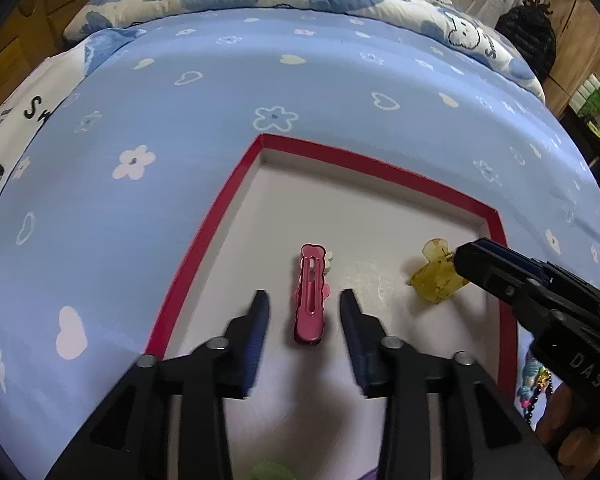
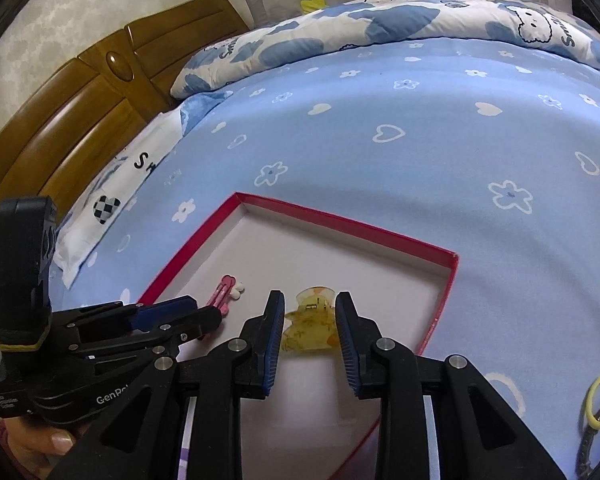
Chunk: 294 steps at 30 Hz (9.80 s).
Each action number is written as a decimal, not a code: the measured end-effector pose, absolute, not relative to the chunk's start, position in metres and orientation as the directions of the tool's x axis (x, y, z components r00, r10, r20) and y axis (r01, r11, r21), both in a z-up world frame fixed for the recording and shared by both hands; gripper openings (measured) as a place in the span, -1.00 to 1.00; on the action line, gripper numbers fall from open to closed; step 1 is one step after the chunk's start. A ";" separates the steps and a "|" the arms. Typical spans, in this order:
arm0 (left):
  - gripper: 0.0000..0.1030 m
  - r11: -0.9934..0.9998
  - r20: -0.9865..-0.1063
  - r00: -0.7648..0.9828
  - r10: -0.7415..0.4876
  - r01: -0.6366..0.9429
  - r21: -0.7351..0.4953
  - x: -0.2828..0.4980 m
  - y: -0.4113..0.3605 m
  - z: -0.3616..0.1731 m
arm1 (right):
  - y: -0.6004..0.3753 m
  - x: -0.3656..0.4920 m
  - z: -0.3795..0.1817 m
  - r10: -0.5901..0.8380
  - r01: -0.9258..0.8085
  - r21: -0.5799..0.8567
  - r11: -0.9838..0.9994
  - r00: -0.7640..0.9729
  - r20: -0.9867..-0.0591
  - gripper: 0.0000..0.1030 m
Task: Organize jewelry
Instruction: 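Carry both clips into the tray and open both tools, then move both open tools back over the remaining jewelry, then grasp the yellow hair tie with the left tool while the right tool grasps the wristwatch, then carry the hair tie and watch into the tray and open both tools, then move both open tools over the bracelets lying beside the tray, then grasp the black bead bracelet with the left tool while the right tool grasps the crystal bead bracelet, then carry both bracelets into the tray and open both tools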
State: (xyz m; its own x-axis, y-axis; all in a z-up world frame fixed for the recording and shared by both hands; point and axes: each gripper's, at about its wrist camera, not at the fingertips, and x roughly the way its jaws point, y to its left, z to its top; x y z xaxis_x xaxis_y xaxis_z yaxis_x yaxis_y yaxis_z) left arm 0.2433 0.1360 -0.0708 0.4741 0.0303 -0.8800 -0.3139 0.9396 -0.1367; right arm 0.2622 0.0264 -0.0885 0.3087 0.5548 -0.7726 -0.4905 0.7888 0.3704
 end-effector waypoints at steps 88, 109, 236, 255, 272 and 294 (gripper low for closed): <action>-0.11 0.977 -0.891 0.401 -0.215 0.085 -0.197 0.351 -0.092 -0.097 | -0.247 0.215 -0.079 0.331 -0.163 0.288 0.944 0.473 -0.817 -0.81; -0.95 0.977 -0.835 0.512 -0.202 0.042 -0.211 0.295 -0.054 -0.058 | -0.233 0.200 -0.052 0.393 -0.171 0.357 0.918 0.494 -0.775 -0.81; 0.02 0.957 -0.794 0.587 -0.155 -0.109 -0.268 0.095 0.000 -0.003 | -0.253 0.092 -0.022 0.331 -0.127 0.317 0.940 0.573 -0.750 -0.11; -0.02 0.980 -0.861 0.490 -0.139 -0.055 -0.189 0.173 -0.049 -0.044 | -0.274 0.120 -0.049 0.256 -0.090 0.248 0.965 0.547 -0.797 -0.11; -0.88 0.993 -0.886 0.449 -0.112 0.017 -0.117 0.198 -0.074 -0.080 | -0.260 0.142 -0.087 0.169 -0.128 0.122 0.984 0.488 -0.856 -0.86; -0.88 0.968 -0.755 0.625 -0.198 0.002 -0.253 0.116 -0.030 0.004 | -0.225 0.124 0.000 0.350 -0.226 0.266 0.937 0.591 -0.727 -0.86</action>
State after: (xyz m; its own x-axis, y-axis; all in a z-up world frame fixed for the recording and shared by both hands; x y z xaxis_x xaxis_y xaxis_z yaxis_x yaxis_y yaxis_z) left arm 0.1165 -0.0299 0.0039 0.6254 -0.1983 -0.7547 0.0018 0.9675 -0.2527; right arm 0.1245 -0.2250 -0.0002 0.5914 0.3495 -0.7267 -0.2263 0.9369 0.2665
